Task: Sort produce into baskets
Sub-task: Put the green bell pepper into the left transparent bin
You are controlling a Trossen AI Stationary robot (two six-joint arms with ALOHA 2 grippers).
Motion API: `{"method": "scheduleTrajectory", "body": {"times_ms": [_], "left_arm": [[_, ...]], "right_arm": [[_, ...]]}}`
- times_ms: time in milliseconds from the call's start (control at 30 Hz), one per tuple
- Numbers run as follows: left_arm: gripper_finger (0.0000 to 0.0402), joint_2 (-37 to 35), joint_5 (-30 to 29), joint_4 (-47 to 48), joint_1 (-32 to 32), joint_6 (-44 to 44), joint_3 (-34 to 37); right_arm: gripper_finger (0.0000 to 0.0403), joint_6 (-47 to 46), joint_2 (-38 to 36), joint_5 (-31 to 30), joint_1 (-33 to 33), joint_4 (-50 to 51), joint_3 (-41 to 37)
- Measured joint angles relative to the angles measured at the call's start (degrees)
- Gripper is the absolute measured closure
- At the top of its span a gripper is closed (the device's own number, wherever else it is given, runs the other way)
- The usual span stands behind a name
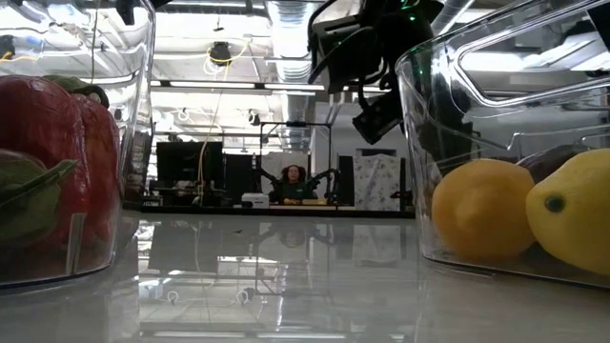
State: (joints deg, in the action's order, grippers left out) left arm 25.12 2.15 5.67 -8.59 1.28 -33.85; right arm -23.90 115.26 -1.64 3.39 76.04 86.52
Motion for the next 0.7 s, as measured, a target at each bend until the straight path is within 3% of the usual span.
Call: {"method": "scheduleTrajectory", "body": {"times_ms": [267, 700], "left_arm": [[0.015, 0.0, 0.0, 0.0, 0.0, 0.0, 0.0], [0.015, 0.0, 0.0, 0.0, 0.0, 0.0, 0.0]], "right_arm": [[0.0078, 0.6, 0.0, -3.6, -0.1, 1.4, 1.7], [0.0101, -2.0, -0.6, -8.9, 3.5, 9.5, 15.6]]}}
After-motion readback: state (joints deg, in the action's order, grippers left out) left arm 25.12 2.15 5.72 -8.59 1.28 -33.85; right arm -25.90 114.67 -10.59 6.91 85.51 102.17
